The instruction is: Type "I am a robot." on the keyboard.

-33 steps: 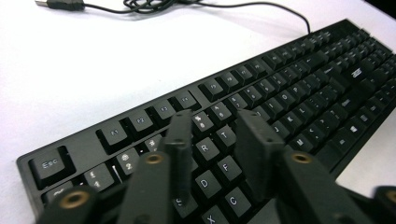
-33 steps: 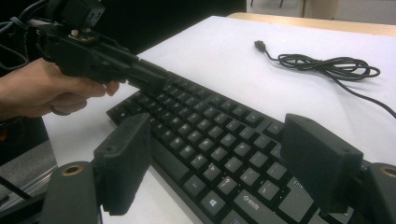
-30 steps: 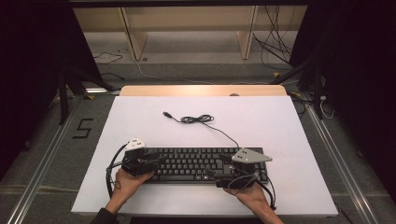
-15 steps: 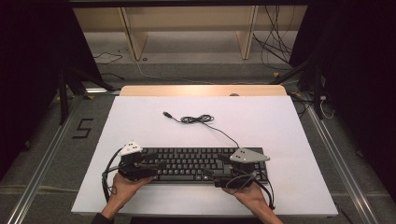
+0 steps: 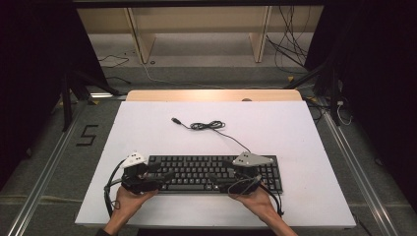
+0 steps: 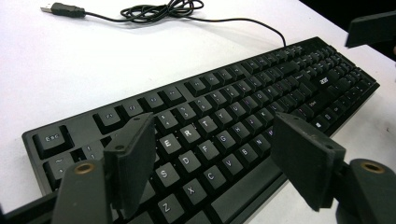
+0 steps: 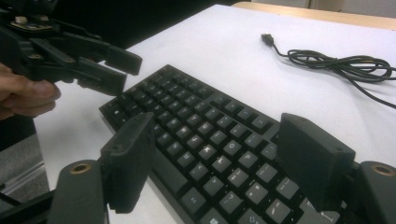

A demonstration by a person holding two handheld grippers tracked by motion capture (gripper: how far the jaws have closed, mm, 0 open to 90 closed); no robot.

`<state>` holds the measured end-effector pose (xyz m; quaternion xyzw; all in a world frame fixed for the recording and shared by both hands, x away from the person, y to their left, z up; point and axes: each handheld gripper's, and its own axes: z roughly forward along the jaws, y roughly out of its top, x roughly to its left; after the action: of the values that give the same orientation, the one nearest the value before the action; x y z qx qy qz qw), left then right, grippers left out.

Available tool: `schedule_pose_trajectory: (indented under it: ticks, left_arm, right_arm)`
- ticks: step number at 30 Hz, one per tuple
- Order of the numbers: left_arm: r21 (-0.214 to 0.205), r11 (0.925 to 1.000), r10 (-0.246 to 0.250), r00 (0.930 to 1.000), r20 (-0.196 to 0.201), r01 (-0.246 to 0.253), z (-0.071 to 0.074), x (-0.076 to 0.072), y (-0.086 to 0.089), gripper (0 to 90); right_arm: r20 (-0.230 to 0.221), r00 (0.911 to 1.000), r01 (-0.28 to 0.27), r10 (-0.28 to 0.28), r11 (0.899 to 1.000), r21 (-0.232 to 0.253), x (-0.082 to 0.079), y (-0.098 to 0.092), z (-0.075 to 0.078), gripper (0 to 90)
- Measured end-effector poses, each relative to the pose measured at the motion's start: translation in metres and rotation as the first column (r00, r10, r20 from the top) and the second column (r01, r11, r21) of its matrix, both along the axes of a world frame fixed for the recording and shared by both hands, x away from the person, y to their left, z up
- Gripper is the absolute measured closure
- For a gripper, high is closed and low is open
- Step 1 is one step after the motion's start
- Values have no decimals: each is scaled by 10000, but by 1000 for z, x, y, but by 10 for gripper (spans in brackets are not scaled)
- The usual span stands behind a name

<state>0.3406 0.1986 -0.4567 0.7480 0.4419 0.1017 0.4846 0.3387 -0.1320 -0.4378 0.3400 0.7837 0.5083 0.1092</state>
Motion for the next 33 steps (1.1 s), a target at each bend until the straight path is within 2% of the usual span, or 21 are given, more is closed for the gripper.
schedule_pose_trajectory:
  ticks: [4,14,19,22,33]
  left_arm:
    - [-59,10000,24,9999,99,-23,0,-2,2,288]
    - [-143,9999,4,9997,249,0,0,-6,3,286]
    - [-72,10000,21,9996,267,-19,0,-7,4,286]
    - [-99,9999,73,9996,276,-70,0,-8,5,285]
    - [-46,10000,77,9995,304,-75,-1,-8,6,285]
  right_arm:
    - [-156,9999,-11,6,9996,-277,7,5,-2,384]
    - [-672,9977,-102,35,9950,-998,27,20,-13,737]
    - [-830,9966,-120,9,9910,-1334,34,29,-17,854]
    - [-912,9958,-134,-8,9878,-1551,38,36,-20,900]
    - [-1230,9920,6,-299,9728,-2315,50,51,-33,900]
